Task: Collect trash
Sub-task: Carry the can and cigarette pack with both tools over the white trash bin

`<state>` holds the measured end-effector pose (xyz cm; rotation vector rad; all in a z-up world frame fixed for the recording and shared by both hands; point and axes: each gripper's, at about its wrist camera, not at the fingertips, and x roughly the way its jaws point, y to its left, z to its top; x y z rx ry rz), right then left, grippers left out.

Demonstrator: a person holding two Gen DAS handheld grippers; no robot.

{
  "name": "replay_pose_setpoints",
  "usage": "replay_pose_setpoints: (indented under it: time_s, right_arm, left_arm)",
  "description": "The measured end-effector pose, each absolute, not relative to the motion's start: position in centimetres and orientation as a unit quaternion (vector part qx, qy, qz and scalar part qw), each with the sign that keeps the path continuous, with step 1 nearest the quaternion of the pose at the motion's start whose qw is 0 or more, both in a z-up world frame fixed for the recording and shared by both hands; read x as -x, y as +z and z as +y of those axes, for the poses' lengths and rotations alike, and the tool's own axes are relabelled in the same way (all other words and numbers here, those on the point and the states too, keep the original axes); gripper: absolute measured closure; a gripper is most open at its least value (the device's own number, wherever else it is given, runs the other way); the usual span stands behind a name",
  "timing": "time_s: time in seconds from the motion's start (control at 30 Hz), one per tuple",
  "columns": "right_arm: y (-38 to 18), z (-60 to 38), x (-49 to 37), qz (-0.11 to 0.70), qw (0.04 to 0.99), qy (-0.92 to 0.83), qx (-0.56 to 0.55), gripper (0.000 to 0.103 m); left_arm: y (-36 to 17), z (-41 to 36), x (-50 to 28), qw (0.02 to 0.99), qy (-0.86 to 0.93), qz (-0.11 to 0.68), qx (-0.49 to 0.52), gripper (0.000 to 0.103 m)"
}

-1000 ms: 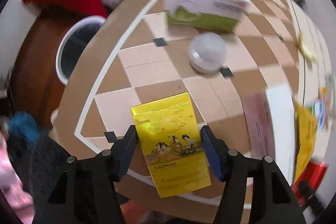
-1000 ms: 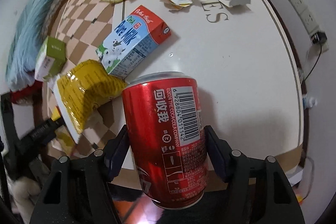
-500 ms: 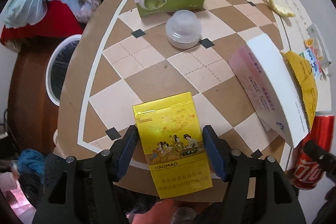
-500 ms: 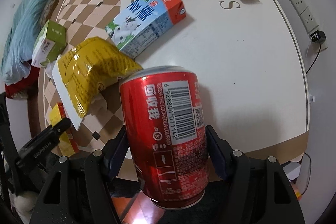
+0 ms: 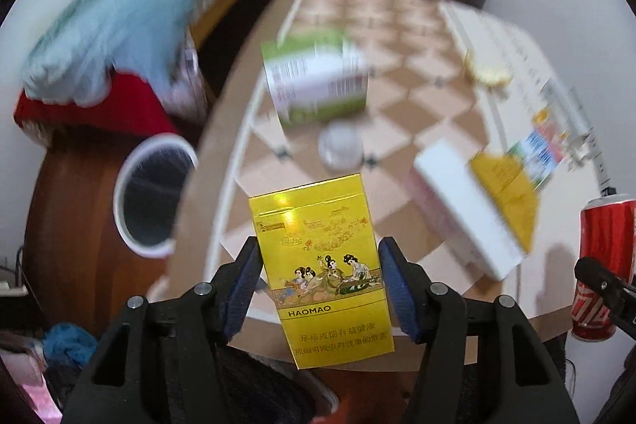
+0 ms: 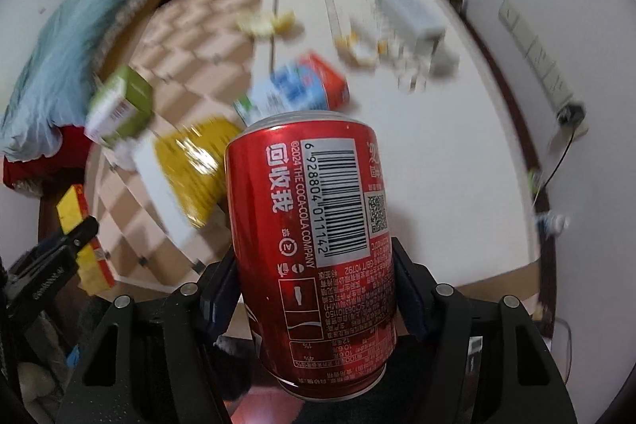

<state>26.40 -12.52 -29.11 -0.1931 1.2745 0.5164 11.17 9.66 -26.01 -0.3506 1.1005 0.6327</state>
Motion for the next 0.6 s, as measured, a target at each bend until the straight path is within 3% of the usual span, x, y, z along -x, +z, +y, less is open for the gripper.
replay_pose_setpoints:
  time_s: [0.37, 0.6]
  right_arm:
    - [-19.1, -8.1, -23.3, 0.51, 0.789, 0.341, 0.029, 0.034]
    - [-16.6, 1.0, -19.0, 0.493, 0.758, 0.426, 0.033, 0.034]
  left_arm:
    - [-14.1, 14.2, -6.3, 0.857, 0.294, 0.388, 0.168, 0.047]
    - [-10.5, 18.7, -0.3, 0.855, 0.336, 0.353, 0.179, 0.047]
